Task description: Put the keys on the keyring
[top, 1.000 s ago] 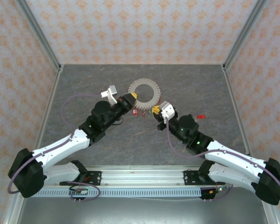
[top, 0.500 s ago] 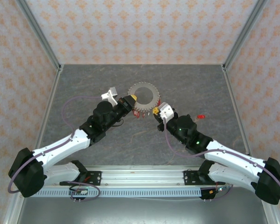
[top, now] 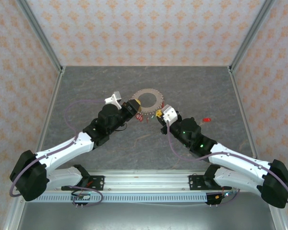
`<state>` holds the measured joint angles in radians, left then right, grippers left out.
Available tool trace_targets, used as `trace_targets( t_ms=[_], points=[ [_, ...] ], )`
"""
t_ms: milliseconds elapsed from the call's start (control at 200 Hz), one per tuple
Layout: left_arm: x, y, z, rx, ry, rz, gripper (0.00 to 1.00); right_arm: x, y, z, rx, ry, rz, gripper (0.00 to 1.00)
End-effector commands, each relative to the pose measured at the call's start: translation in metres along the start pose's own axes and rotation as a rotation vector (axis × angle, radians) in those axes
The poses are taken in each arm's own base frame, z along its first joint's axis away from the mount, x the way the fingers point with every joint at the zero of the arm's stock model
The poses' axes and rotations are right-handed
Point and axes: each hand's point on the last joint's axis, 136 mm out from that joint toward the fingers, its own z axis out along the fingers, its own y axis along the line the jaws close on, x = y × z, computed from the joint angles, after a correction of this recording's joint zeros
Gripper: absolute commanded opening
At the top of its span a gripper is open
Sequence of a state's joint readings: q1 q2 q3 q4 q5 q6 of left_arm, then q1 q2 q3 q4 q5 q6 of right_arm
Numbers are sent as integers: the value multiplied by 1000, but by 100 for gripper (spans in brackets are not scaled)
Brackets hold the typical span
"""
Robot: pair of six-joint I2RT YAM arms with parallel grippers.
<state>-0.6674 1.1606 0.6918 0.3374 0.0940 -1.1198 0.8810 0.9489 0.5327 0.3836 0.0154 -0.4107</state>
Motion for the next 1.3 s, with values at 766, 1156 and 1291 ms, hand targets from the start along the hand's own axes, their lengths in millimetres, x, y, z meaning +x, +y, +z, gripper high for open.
trace_targets(
  t_ms=[766, 1156, 1291],
  points=[
    [33, 108, -8, -249, 36, 18, 10, 86, 18, 3, -63, 258, 233, 0],
    [67, 154, 1, -364, 108, 28, 28, 145, 37, 14, -87, 342, 275, 0],
    [80, 168, 2, -419, 149, 34, 37, 154, 28, 15, -24, 338, 282, 0]
  ],
)
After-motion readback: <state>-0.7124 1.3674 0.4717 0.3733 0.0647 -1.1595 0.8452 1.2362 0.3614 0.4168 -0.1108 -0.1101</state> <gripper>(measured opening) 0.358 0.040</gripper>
